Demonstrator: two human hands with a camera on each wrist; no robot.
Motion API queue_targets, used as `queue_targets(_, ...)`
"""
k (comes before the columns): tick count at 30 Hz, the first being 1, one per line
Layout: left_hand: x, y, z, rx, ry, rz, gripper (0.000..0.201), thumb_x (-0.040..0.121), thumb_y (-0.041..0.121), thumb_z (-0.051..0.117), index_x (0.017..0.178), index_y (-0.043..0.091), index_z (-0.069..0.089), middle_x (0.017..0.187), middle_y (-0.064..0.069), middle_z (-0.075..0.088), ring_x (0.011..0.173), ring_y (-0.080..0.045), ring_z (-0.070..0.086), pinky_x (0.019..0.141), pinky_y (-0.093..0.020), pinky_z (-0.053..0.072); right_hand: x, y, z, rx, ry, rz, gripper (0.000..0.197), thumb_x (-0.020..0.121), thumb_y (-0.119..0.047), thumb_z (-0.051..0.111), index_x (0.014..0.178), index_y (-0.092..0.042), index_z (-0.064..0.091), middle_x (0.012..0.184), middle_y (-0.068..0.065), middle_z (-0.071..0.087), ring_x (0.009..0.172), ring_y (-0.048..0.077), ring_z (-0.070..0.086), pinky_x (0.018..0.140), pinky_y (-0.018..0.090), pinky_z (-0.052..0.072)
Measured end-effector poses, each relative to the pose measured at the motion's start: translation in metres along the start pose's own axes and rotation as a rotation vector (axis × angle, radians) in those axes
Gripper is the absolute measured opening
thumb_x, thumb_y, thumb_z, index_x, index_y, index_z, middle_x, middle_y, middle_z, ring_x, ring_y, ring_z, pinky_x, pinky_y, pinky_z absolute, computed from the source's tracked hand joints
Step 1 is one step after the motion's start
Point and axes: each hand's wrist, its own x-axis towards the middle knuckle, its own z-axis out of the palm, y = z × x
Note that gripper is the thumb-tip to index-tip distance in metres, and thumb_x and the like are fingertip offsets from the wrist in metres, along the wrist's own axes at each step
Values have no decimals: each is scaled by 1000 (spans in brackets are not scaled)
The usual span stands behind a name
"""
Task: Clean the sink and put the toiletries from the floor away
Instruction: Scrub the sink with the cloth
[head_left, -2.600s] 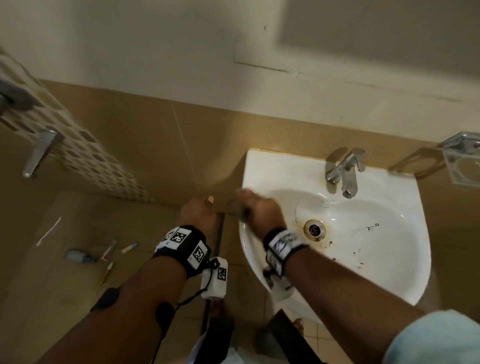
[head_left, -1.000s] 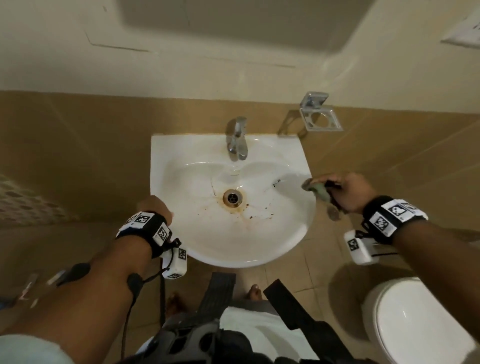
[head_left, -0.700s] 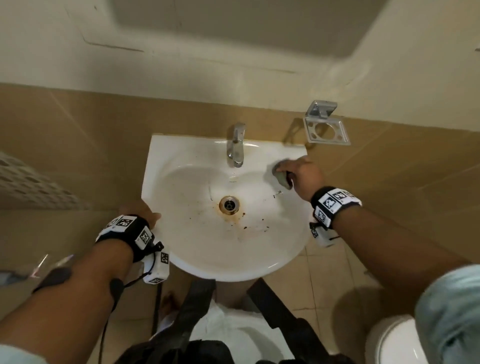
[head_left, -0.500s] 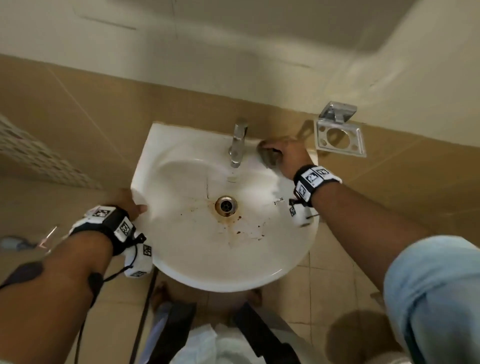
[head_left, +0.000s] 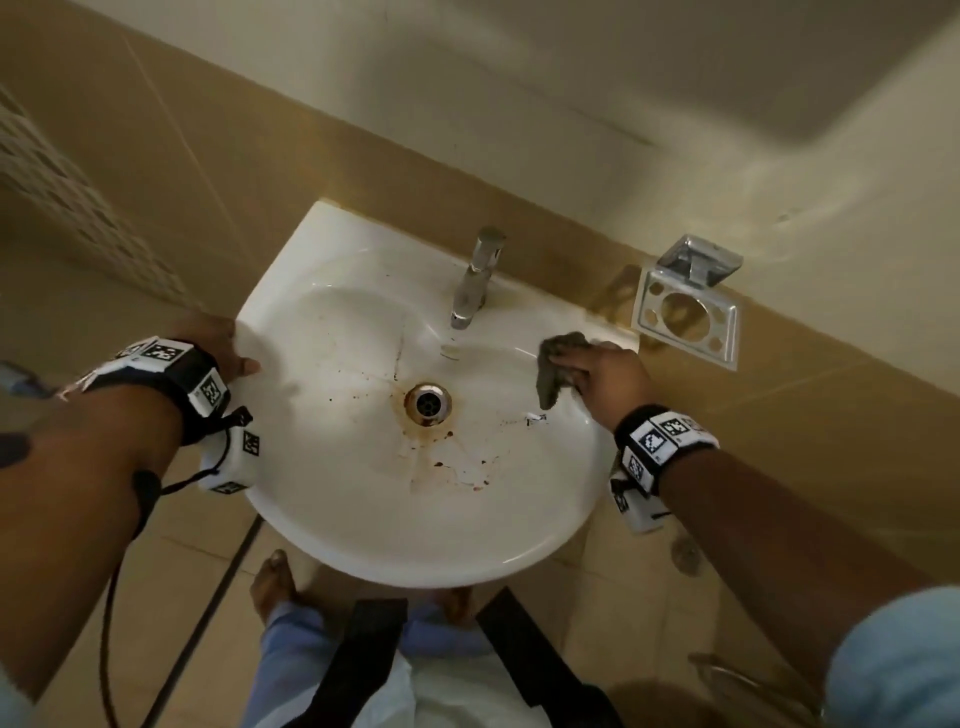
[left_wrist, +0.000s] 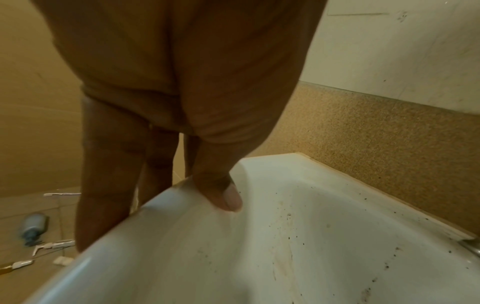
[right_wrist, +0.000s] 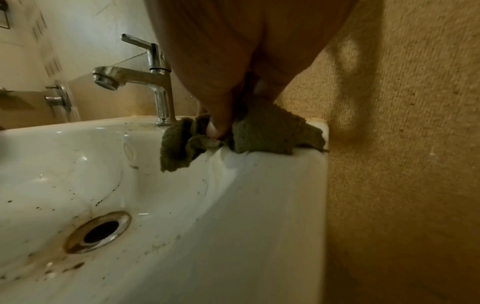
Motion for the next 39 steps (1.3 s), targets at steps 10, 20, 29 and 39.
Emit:
queue_targets(10,-5,3,-2,-22,29,-30,59,89,37,72,131,-2,56,137,-23,56,128,-36,52,104,-37,41,57,-65,28,209,205,81,39,94,-9,60,128,-26,67,124,9,69,113,28,63,100,27,46)
queue_targets(20,-6,0,-2,-50,31,-33,60,87,36,74,134,2,57,136,-21,57,125,-37,54,102,-38,43,31,-118,78,207,205,-57,45,93,-3,58,137,-13,57,149,6,49,140,25,42,117,35,34)
queue_targets(29,-6,-2,-5,-99,-6,-11,59,86,34,74,134,5,56,133,-18,59,122,-35,56,99,-37,45,47,-158,95,230,144,25,65,95,-1,52,153,-24,36,161,0,32,148,23,30,119,37,26)
queue_targets(39,2,-15,2,-197,-55,11,52,83,37,76,123,7,62,118,-15,67,110,-33,62,94,-40,51,131,-217,102,233,336,140,52,99,-10,50,150,-10,42,159,5,37,150,21,24,121,26,8)
